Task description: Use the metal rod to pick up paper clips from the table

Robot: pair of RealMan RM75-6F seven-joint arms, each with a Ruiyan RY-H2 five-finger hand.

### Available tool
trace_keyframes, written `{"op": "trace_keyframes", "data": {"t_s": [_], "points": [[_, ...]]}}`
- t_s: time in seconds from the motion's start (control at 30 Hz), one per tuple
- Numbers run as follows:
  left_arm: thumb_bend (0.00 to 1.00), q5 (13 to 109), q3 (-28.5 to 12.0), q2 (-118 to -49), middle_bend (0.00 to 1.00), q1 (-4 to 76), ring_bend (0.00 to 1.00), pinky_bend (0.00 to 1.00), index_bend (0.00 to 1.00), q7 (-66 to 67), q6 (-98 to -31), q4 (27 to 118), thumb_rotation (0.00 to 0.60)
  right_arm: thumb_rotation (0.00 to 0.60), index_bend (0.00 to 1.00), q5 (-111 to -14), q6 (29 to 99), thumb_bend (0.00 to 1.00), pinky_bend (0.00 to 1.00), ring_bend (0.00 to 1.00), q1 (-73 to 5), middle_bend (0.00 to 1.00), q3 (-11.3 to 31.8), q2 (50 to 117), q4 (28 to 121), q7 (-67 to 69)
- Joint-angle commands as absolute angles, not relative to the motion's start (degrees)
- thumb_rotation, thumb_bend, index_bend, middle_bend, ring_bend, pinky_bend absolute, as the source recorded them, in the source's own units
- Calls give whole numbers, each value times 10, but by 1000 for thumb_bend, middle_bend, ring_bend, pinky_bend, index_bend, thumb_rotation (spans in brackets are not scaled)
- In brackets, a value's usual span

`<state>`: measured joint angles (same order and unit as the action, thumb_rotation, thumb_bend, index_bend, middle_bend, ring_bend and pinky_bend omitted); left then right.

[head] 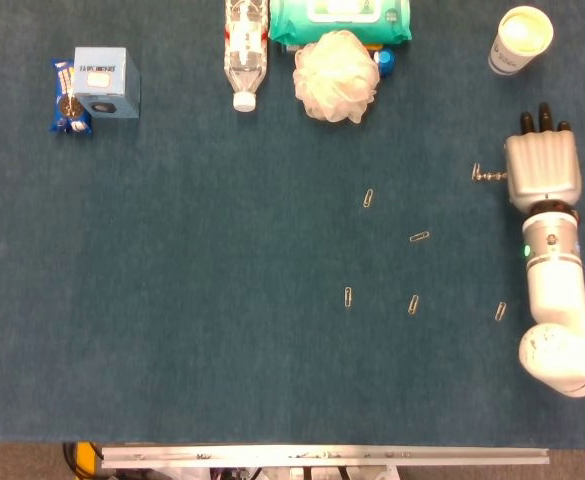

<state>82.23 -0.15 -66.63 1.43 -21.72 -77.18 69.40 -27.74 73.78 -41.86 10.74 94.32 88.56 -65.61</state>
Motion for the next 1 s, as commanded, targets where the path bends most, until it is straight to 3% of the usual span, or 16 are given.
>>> {"op": "trace_keyframes", "data": {"t_s": [0.03, 1.0], "points": [[142, 822, -2, -667, 562, 14, 535, 738, 573, -217, -772, 694, 600, 600, 621, -279, 737, 389, 239, 51, -420, 178, 106, 943, 888, -654], [142, 817, -5, -668, 562, 12, 535, 738, 573, -224, -772, 685, 600, 600, 623, -403, 772, 389, 239, 51, -429, 179, 41, 935, 1027, -650]]}}
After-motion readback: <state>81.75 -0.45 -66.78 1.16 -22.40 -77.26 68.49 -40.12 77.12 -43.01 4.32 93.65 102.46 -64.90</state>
